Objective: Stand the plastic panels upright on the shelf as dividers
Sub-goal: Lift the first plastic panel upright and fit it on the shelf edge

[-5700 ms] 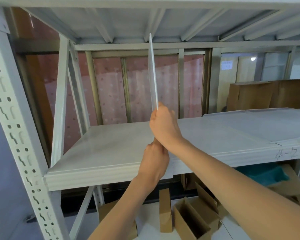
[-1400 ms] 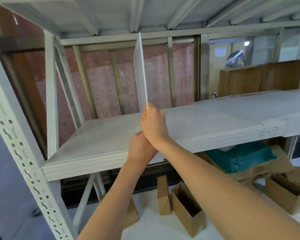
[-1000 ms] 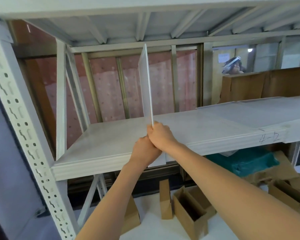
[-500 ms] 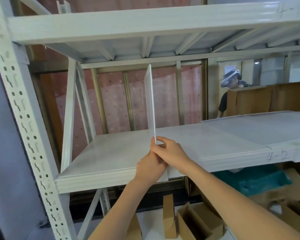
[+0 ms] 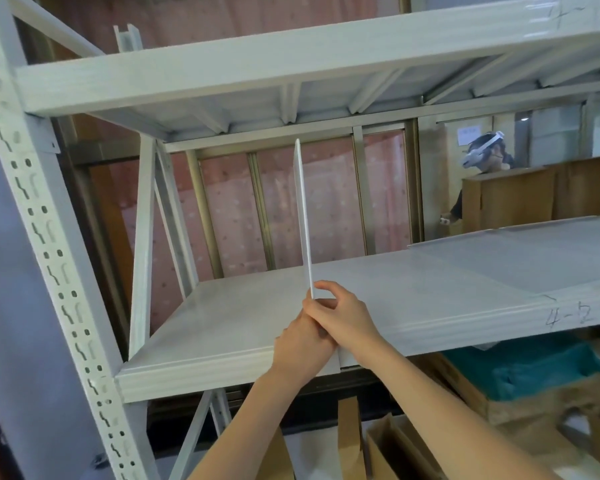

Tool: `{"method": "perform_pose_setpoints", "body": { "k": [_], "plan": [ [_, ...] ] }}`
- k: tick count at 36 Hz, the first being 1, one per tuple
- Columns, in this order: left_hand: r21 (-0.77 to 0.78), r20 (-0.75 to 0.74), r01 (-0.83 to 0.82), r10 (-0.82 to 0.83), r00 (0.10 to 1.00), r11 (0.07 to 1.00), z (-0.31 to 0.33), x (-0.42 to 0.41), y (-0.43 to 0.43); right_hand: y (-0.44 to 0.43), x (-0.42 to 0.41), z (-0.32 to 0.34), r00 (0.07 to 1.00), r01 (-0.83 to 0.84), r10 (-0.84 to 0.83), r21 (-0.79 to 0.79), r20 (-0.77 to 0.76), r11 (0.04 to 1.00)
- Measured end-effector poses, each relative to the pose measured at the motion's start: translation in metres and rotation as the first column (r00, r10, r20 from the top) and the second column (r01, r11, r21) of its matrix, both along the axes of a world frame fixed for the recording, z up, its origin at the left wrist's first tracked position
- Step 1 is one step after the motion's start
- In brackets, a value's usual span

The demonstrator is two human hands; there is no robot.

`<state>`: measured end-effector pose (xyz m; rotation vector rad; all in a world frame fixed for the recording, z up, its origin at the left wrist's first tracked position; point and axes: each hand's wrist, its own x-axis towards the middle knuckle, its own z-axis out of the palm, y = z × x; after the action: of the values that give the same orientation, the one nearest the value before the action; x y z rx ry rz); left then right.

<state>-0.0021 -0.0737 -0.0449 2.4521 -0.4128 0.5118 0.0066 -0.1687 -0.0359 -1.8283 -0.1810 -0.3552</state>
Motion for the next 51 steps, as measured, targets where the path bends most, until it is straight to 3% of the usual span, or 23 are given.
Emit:
{"method": "perform_pose_setpoints", "body": {
  "k": [3,9,14,19,21,32,38,41,51],
  "plan": [
    [-0.04,-0.006,0.013,-0.013,1.0,0.999,-0.001,0.001,0.0,0.0,0.0,0.001,1.0,0.002,-0.002,-0.008,0.005,1.0],
    [-0.178,-0.023,0.251,-0.259,0.966,0.952,0.01,-0.003,0.006,0.003,-0.001,0.012,0.999,-0.041,0.041,-0.091,0.0,0.995],
    [-0.431,0.013,0.384,-0.42,0.908,0.817,0.035,-0.011,0.015,0.01,-0.004,0.052,0.994,-0.082,0.092,-0.147,0.064,0.986],
    [-0.661,0.143,0.447,-0.484,0.863,0.603,0.078,-0.011,0.016,0.023,-0.009,0.108,0.979,-0.069,0.062,0.031,0.192,0.997],
    [-0.684,0.172,0.446,-0.467,0.868,0.577,0.096,-0.01,0.014,0.027,-0.011,0.123,0.97,-0.063,0.051,0.046,0.236,0.997],
    [-0.661,0.209,0.39,-0.342,0.916,0.641,0.175,0.004,-0.002,0.017,-0.018,0.186,0.921,0.039,-0.012,-0.063,0.389,0.997],
    [-0.65,0.193,0.415,-0.391,0.9,0.636,0.184,-0.004,-0.015,0.02,-0.01,0.207,0.938,0.181,-0.15,-0.072,0.313,0.981],
    [-0.576,0.2,0.383,-0.329,0.923,0.723,0.184,0.001,-0.018,0.018,-0.006,0.202,0.952,0.176,-0.174,0.018,0.252,0.984],
    [-0.451,0.159,0.314,-0.271,0.949,0.835,0.185,0.008,-0.041,-0.013,0.004,0.189,0.923,0.258,-0.254,0.025,0.288,0.966]
  ]
}}
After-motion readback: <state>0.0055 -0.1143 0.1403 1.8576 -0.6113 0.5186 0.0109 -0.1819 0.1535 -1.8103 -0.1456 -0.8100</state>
